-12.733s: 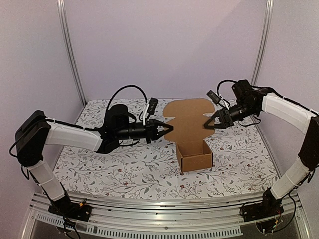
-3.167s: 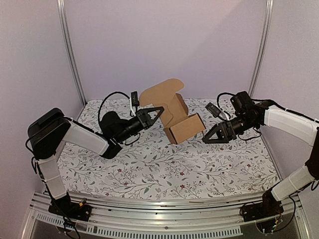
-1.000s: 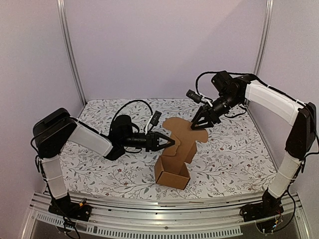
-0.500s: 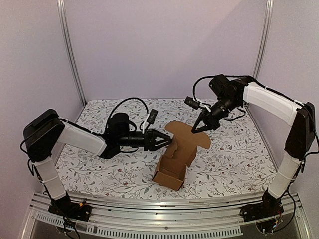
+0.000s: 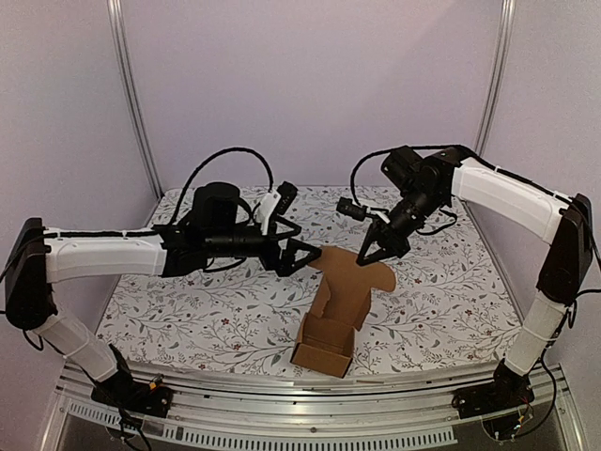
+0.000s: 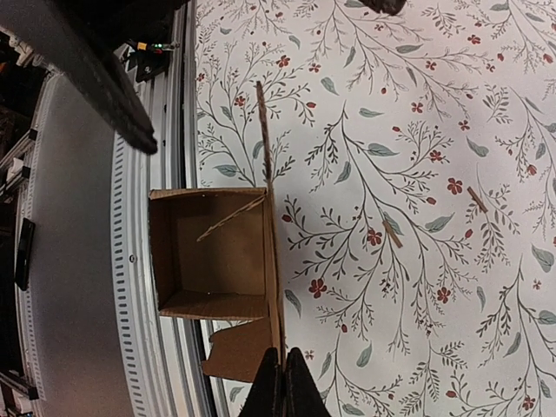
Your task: Fold the paper box
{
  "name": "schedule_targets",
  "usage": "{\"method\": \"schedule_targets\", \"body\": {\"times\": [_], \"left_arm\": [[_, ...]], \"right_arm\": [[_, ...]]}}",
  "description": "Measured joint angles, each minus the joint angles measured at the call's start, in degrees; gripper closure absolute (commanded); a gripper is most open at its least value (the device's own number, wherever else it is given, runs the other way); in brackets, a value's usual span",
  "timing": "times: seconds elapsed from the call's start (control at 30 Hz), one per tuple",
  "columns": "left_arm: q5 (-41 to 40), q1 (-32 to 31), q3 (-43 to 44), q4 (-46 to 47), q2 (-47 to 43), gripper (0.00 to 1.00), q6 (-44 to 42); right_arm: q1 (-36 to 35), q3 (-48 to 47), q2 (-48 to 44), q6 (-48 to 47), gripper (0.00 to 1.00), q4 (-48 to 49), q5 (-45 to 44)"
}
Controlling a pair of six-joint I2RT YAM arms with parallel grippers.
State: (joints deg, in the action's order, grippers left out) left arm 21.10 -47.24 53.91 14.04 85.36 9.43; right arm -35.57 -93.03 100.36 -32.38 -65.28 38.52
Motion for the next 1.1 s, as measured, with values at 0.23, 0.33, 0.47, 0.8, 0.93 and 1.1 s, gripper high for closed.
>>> {"method": "schedule_targets", "body": {"times": [0.23, 0.33, 0.47, 0.8, 0.93, 1.1], "left_arm": [[-3.6, -5.8, 6.7, -7.6, 5.3, 0.55, -5.5], [-3.2, -5.9, 8.4, -9.5, 7.3, 0.69, -6.0], [-3.0, -6.0, 9.3, -10.5, 8.9, 0.8, -5.7], [-10.9, -8.3, 9.5, -10.0, 9.0, 0.72, -4.5], [-13.7, -8.6, 9.5, -10.1, 8.2, 0.77, -4.5], [-15.4, -8.6, 9.5, -10.1, 6.7, 0.84, -4.5]], "right_arm": [[0.0, -0.1, 0.0, 1.3, 1.0, -0.4, 0.1], [0.0, -0.1, 0.0, 1.7, 1.0, -0.5, 0.2], [0.0, -0.2, 0.0, 2.4, 1.0, -0.6, 0.6], [0.1, -0.4, 0.3, 5.2, 1.0, -0.5, 0.6], [0.1, -0.7, 0.7, 5.6, 1.0, -0.5, 0.6], [0.1, -1.2, 1.2, 5.8, 1.0, -0.2, 0.6]]}}
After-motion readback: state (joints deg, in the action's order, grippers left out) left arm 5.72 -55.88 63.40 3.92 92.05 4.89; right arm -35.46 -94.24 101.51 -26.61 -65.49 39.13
